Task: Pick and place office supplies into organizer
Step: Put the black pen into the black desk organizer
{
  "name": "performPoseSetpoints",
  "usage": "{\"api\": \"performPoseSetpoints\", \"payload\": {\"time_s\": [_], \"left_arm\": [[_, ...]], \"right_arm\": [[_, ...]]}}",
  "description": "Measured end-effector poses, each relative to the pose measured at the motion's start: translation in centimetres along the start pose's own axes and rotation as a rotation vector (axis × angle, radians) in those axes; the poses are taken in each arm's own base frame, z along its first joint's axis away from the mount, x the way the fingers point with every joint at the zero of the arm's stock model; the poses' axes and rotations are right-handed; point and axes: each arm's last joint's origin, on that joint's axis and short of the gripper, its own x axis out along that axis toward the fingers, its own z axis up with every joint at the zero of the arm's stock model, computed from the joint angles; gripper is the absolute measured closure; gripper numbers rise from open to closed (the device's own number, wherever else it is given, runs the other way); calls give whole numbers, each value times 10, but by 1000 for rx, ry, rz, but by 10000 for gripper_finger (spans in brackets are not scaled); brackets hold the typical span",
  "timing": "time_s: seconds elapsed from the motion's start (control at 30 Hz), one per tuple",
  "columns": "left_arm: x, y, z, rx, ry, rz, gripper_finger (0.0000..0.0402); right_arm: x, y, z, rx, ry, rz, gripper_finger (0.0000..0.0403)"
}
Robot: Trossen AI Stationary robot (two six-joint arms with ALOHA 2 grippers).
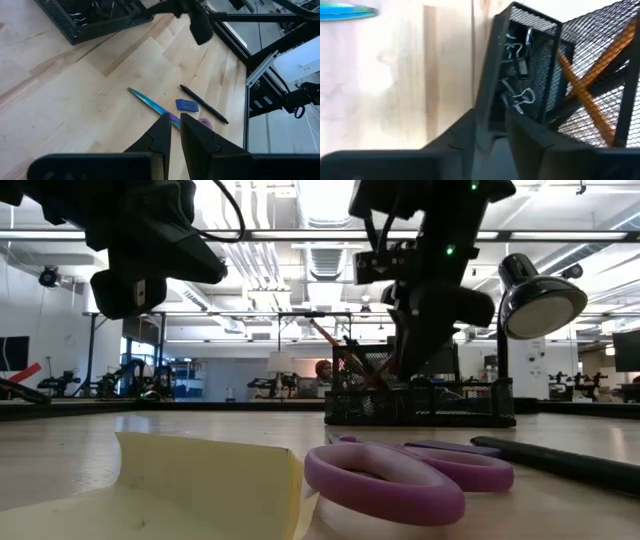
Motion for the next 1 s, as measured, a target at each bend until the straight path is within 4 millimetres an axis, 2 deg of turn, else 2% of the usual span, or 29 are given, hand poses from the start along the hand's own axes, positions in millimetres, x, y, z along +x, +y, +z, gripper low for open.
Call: {"api": "performPoseSetpoints", "payload": {"time_s": [0.07, 0.13, 0.27, 0.43, 0.6, 0.73, 0.83, 1.0], "left_arm": [[0, 0, 0, 0, 0, 0, 376], [0, 0, 0, 0, 0, 0, 376], [0, 0, 0, 0, 0, 0, 376], [0, 0, 0, 0, 0, -1, 376], [0, 0, 0, 0, -1, -1, 376], [0, 0, 0, 1, -1, -3, 376], [0, 0, 0, 1, -1, -1, 376], [0, 0, 0, 0, -2, -4, 376]], "right_arm": [[-6, 5, -1, -10, 11, 22, 287], [-15, 15, -4, -106, 21, 81, 262], [-39, 53, -19, -493, -28, 247, 232], [-54, 95, -36, -912, -145, 349, 227], [-53, 126, -30, -884, -298, 424, 227], [-45, 147, -33, -939, -296, 485, 227], [-37, 157, -36, -1030, -292, 484, 227], [-29, 162, -30, -1065, -328, 473, 227]]}}
